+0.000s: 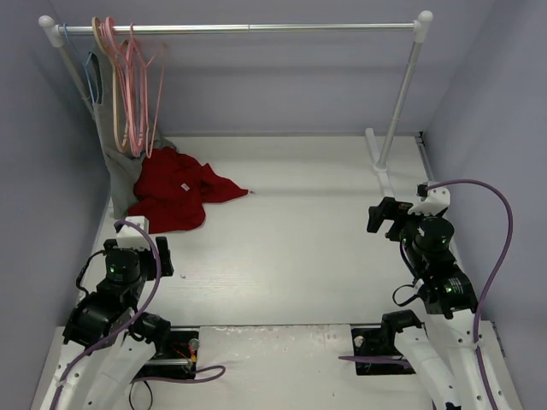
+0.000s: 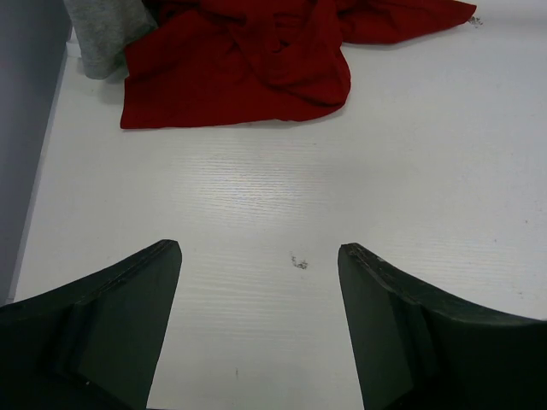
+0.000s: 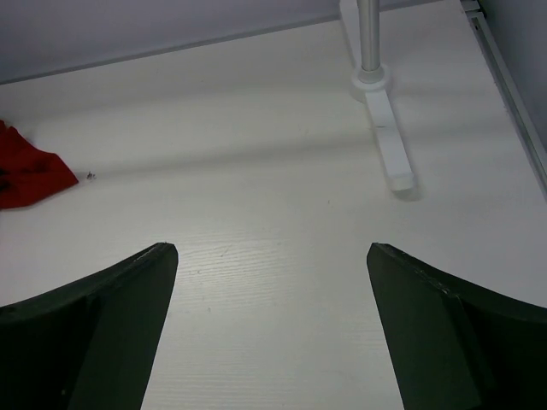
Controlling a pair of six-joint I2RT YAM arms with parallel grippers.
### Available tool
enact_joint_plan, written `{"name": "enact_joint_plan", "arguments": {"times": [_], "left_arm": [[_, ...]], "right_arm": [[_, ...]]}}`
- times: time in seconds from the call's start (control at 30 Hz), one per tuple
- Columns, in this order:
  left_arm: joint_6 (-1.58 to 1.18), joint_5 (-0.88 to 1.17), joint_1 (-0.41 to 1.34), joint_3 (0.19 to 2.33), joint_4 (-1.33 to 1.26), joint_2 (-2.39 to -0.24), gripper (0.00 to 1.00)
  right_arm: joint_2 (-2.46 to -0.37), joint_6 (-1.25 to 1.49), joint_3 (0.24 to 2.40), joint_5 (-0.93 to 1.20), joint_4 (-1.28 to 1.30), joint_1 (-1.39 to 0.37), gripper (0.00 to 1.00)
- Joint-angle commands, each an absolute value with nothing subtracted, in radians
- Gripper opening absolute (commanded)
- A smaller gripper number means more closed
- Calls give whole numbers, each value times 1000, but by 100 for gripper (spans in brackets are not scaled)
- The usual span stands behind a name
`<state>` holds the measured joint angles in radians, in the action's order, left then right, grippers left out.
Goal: Place the t-shirt on the hanger
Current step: Grab the tshirt from the pile
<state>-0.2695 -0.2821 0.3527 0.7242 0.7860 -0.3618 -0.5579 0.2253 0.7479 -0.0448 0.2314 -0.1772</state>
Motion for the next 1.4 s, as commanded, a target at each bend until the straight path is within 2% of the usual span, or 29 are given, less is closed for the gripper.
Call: {"name": "enact_joint_plan", "arguments": {"times": [0.0,0.23,0.4,0.57,0.87,1.07,1.2,1.3,1.33,1.37], "left_arm": [[-270,-285,354,739,729,-393,75],[-262,-285,354,696,612,-529,75],[-377,-415,354,703,442,-773,74],[-396,-405,353,718,206,-1043,74],[-365,-454,344,888,34,-1480,73],[-382,-423,288,1052,17,-1704,68],[-387,-445,276,1155,74,-1840,53],[-376,-422,288,1219,132,-1859,24],[-361,-408,297,1233,161,-1849,8],[-339,-400,316,1249,160,-1830,3]], "right_arm": [[-571,233,773,-81,146,-173,100],[-610,201,798,-23,166,-175,100],[-640,189,807,33,173,-175,100],[-646,180,815,64,170,-175,100],[-643,153,836,126,181,-176,100],[-637,147,839,143,193,-176,100],[-627,137,847,143,206,-178,100],[-618,130,850,140,212,-178,100],[-618,130,850,141,210,-178,100],[-615,126,853,141,210,-178,100]]}}
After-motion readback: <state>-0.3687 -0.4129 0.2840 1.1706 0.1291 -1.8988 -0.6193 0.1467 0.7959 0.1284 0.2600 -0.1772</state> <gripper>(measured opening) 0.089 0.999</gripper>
